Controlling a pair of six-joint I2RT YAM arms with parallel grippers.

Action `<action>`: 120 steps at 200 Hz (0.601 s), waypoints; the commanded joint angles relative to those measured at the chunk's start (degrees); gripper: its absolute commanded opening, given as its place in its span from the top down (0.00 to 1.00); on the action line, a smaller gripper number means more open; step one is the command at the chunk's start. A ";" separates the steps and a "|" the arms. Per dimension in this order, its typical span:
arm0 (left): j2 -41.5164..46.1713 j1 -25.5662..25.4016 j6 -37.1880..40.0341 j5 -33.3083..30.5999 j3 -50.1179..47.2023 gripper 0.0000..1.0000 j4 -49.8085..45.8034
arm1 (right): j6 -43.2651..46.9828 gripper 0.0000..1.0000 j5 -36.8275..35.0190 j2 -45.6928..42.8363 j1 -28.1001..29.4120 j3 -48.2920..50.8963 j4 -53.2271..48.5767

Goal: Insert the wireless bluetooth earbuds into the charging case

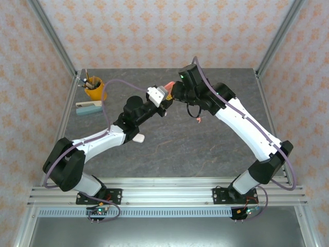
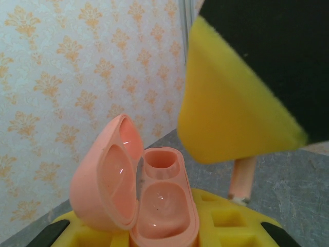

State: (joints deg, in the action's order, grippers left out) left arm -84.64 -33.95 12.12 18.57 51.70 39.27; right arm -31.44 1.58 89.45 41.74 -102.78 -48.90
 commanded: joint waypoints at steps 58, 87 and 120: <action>-0.34 -0.50 0.98 0.98 1.98 1.00 -0.49 | -0.56 0.80 -3.60 1.73 0.89 -3.32 -1.02; -0.44 -0.51 0.63 1.53 2.05 1.00 -0.49 | -0.47 0.81 -4.26 2.35 1.11 -3.32 -0.76; -0.35 -0.50 0.71 2.04 2.13 1.00 -1.11 | -0.01 0.81 -5.22 3.50 1.85 -4.16 -1.10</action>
State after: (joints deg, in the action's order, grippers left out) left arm -84.64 -34.04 12.12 19.27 51.72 38.22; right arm -31.44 -1.17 92.05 42.76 -104.31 -48.93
